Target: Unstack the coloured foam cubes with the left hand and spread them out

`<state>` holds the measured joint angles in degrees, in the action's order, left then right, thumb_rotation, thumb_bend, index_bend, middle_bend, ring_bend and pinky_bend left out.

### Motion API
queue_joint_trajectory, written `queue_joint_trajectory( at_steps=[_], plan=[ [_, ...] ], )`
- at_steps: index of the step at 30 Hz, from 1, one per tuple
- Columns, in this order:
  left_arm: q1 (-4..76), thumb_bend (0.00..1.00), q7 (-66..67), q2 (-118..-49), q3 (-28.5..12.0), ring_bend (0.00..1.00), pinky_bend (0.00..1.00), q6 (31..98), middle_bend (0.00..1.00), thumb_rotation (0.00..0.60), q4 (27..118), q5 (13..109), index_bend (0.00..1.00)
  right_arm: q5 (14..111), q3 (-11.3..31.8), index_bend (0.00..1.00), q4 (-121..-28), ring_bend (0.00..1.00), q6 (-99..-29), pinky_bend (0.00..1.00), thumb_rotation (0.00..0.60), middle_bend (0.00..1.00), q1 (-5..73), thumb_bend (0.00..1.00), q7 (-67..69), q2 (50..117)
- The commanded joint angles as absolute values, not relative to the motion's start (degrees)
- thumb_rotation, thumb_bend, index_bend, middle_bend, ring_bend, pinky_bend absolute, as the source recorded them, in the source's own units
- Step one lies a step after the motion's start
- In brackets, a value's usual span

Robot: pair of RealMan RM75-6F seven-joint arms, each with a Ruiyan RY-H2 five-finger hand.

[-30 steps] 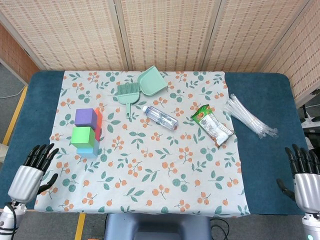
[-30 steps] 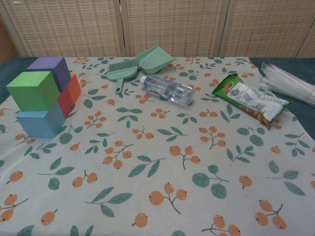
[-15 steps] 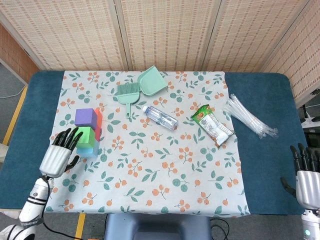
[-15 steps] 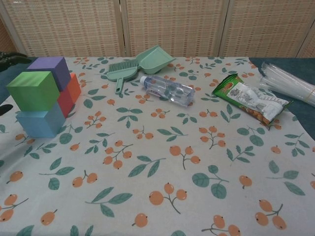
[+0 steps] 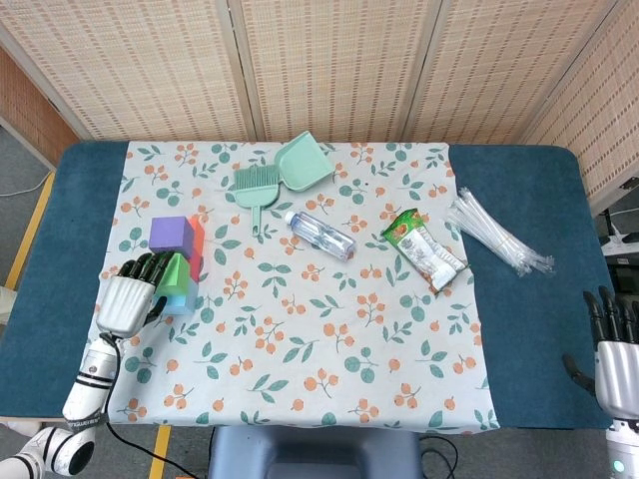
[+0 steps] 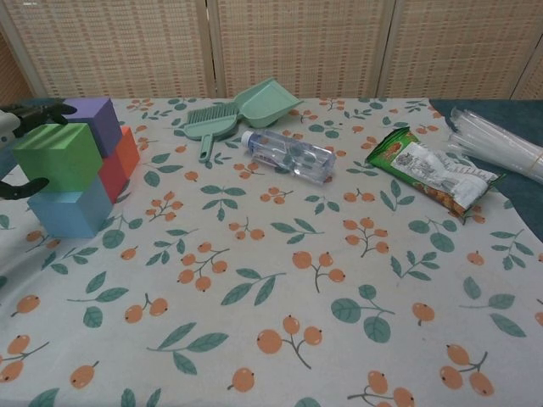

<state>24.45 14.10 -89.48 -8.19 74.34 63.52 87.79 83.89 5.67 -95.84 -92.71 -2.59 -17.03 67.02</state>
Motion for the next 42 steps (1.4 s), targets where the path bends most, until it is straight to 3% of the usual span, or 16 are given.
queue_joint_trajectory(
  at_steps=[1,8,18,29,42],
  plan=[
    [25.10,0.34,13.33,-91.00,-7.99,0.36,0.48,75.49,0.37,0.600,60.88,88.34,0.26,83.64,5.63,0.00,-96.09,0.00,-92.48,0.00,0.600,0.00,-2.58,0.11,-16.96,66.83],
    [25.86,0.35,10.59,-92.60,-7.27,0.46,0.56,76.53,0.48,0.600,57.23,89.05,0.37,83.26,5.47,0.00,-96.63,0.00,-92.20,0.00,0.600,0.00,-2.60,0.11,-17.12,66.47],
    [25.79,0.42,6.25,-93.02,-6.33,0.69,0.75,83.11,0.73,0.600,52.80,92.18,0.59,83.17,5.05,0.00,-97.11,0.00,-91.72,0.00,0.600,0.00,-2.53,0.11,-17.45,66.29],
    [25.56,0.48,4.31,-92.18,-5.84,0.76,0.83,83.57,0.80,0.600,51.29,91.49,0.65,83.54,4.75,0.00,-97.36,0.00,-92.04,0.00,0.600,0.00,-2.65,0.11,-17.82,66.35],
    [24.82,0.59,2.11,-91.78,-4.94,0.88,0.95,86.49,0.92,0.600,50.58,92.39,0.80,83.82,4.56,0.00,-97.52,0.00,-92.20,0.00,0.600,0.00,-2.76,0.11,-17.47,66.12]
  ],
)
